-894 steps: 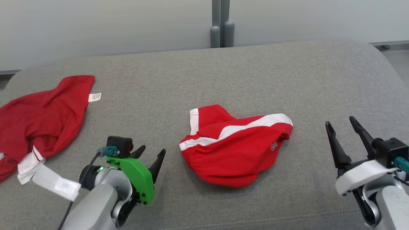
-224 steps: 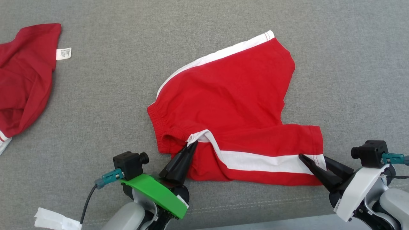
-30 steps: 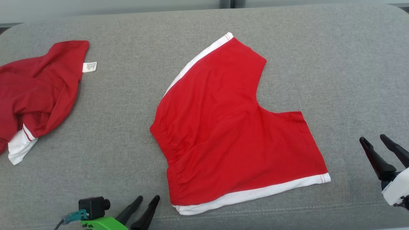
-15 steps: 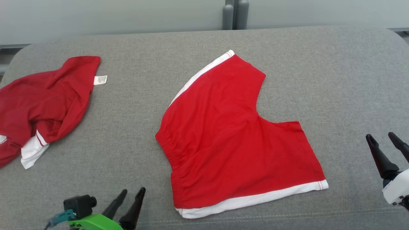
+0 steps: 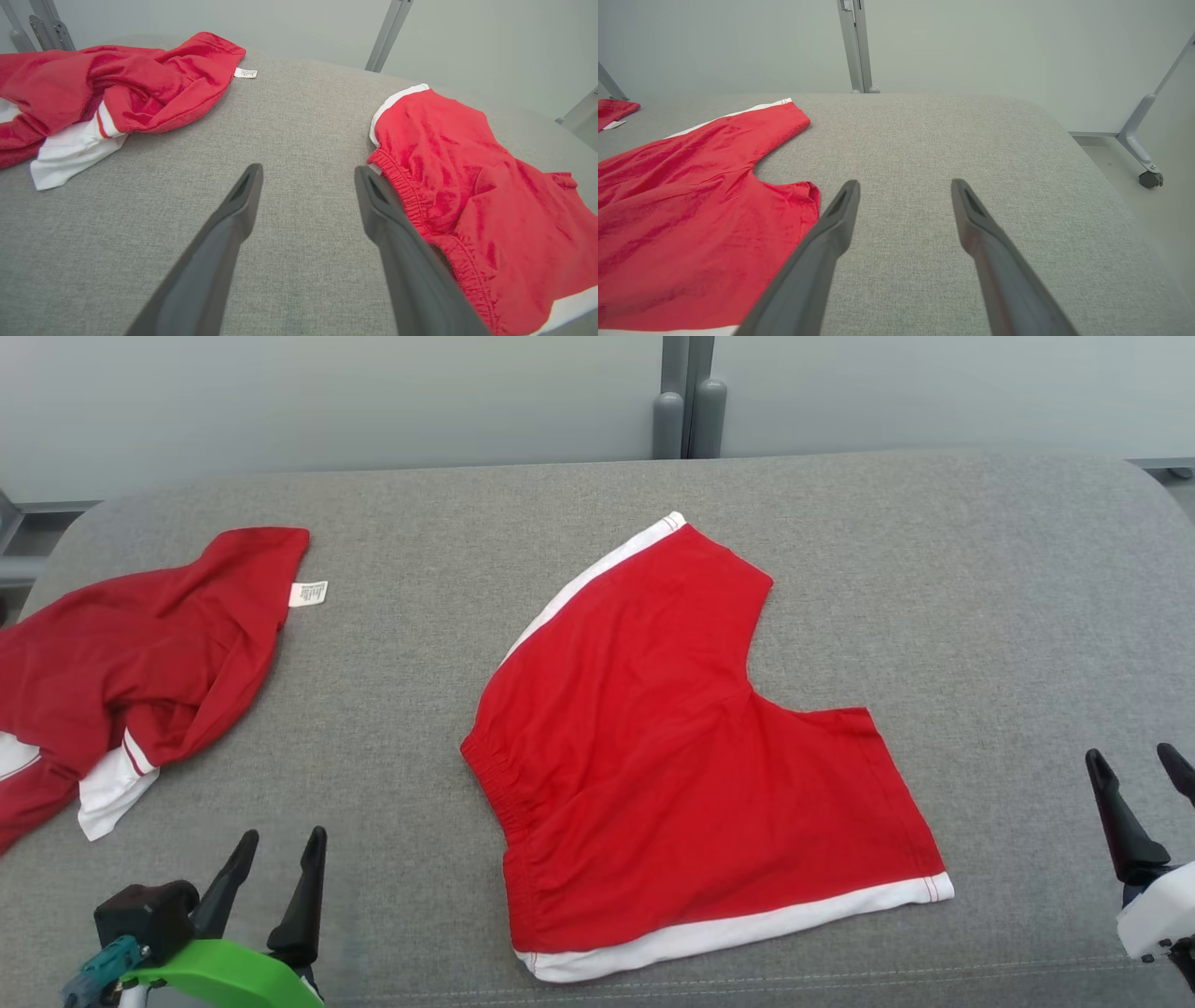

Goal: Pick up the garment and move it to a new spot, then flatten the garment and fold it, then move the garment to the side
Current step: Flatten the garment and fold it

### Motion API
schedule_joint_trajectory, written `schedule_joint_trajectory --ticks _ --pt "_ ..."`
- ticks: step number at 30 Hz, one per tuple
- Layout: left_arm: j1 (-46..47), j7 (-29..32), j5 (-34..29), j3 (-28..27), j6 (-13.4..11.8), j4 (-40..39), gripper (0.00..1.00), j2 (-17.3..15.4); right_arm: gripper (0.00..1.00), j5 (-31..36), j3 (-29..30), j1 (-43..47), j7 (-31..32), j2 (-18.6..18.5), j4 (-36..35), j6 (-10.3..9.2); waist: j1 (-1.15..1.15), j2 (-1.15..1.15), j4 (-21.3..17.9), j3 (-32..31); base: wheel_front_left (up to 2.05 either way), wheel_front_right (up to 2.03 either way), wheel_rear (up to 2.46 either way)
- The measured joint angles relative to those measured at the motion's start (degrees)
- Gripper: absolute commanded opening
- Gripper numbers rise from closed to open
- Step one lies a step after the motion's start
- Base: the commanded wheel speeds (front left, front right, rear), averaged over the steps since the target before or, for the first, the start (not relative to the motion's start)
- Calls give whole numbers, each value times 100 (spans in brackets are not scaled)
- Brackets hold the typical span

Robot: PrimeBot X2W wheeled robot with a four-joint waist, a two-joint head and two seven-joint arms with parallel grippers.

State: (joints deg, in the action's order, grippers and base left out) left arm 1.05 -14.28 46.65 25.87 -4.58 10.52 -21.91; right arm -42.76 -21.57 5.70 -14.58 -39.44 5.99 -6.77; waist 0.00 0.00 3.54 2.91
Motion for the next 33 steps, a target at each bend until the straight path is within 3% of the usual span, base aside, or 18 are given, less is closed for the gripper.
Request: schedule_joint_trajectory --ticks 7,15,28,33 --pt "-342 -13 -561 -511 -49 -193 100 156 100 542 643 200 0 481 9 -32 0 0 33 -34 0 0 0" --pt "-645 -13 -936 -906 -41 -308 100 409 100 970 735 623 0 1107 89 -32 0 0 98 -193 0 0 0" --pt "-1016 -14 -1318 -1351 282 -508 100 747 100 1694 1072 770 0 1427 -81 -22 0 0 122 -309 0 0 0" --pt "-1111 -14 -1513 -1468 413 -537 100 879 100 1914 1163 805 0 1519 -127 79 0 0 130 -316 0 0 0"
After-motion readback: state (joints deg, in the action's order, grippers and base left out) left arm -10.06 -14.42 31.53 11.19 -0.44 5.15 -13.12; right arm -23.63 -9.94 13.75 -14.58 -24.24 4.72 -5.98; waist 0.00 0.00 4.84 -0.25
